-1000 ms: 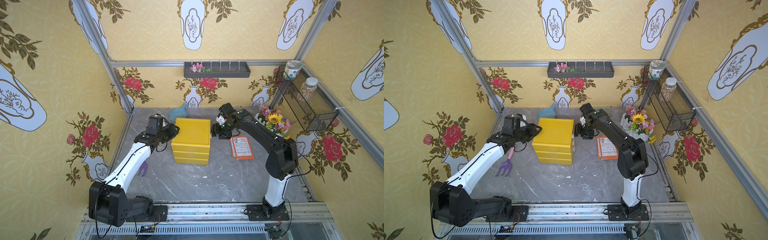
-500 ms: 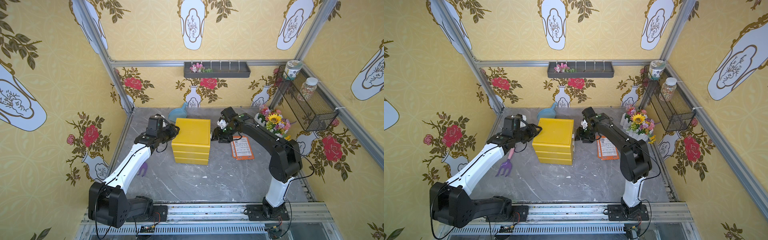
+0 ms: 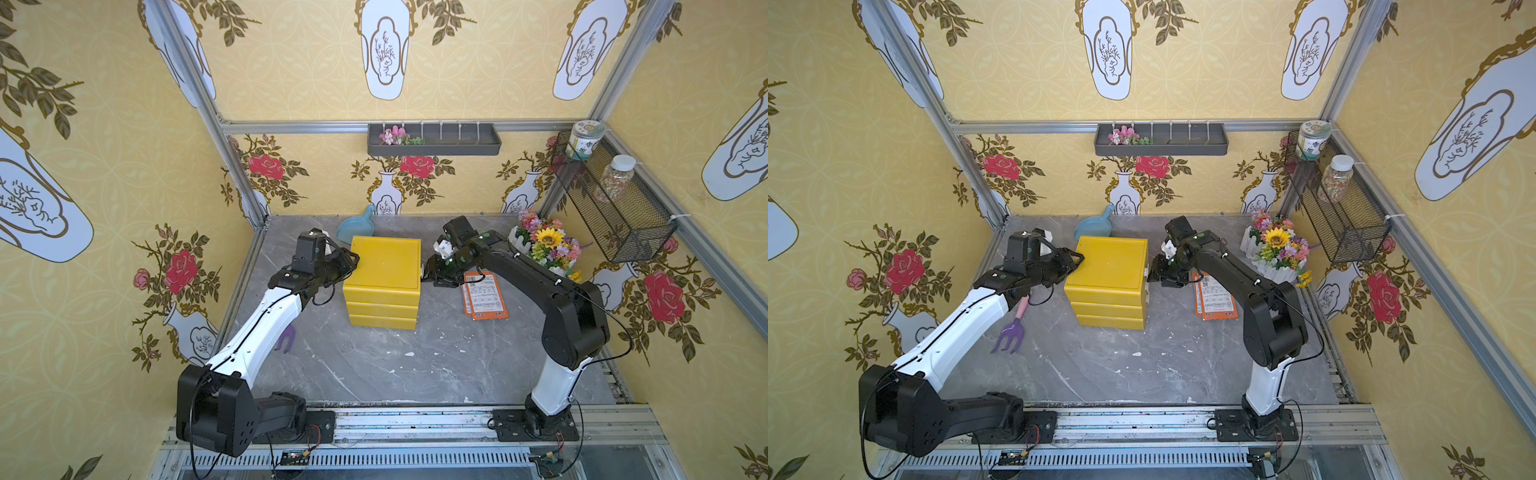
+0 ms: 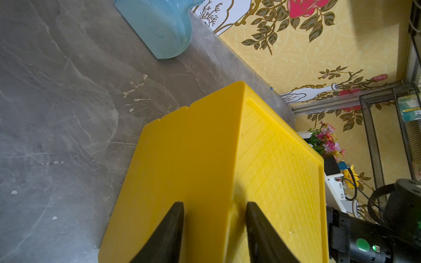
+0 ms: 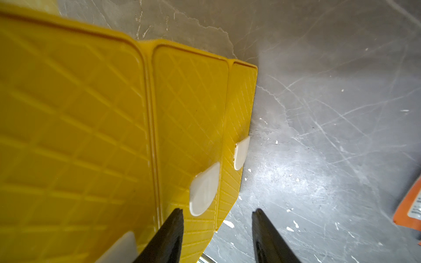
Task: Take the seed bags out of the drawer
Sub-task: Close the drawer in the storage box, then open the drawer in the storage box.
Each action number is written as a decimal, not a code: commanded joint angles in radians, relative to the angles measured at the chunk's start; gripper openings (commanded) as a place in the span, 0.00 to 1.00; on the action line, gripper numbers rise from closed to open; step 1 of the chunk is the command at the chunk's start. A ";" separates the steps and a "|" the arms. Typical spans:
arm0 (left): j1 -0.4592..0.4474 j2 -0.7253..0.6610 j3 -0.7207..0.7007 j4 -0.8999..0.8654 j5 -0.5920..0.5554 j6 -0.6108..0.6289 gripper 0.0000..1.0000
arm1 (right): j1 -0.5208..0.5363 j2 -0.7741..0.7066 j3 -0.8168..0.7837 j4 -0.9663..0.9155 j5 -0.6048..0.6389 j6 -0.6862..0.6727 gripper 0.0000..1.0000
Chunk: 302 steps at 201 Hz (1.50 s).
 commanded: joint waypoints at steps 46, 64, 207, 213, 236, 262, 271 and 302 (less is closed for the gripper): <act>0.000 0.009 -0.023 -0.253 -0.031 0.022 0.49 | 0.012 0.030 0.005 0.026 -0.004 0.008 0.42; 0.000 0.010 -0.023 -0.254 -0.029 0.022 0.49 | 0.016 0.034 0.004 0.018 0.016 0.005 0.36; 0.000 0.001 -0.031 -0.252 -0.034 0.021 0.49 | -0.036 -0.015 0.023 -0.135 0.154 -0.087 0.03; 0.000 0.001 -0.032 -0.252 -0.032 0.019 0.49 | -0.046 -0.022 0.019 -0.139 0.156 -0.092 0.02; 0.000 0.000 -0.031 -0.254 -0.033 0.020 0.49 | -0.086 -0.046 -0.010 -0.149 0.158 -0.109 0.00; 0.000 0.001 -0.030 -0.254 -0.033 0.022 0.49 | -0.132 -0.077 -0.040 -0.155 0.154 -0.126 0.00; 0.000 0.002 -0.029 -0.252 -0.033 0.022 0.49 | -0.145 -0.085 -0.047 -0.157 0.152 -0.133 0.00; -0.001 0.010 -0.023 -0.252 -0.030 0.025 0.48 | -0.176 -0.099 -0.061 -0.161 0.152 -0.145 0.00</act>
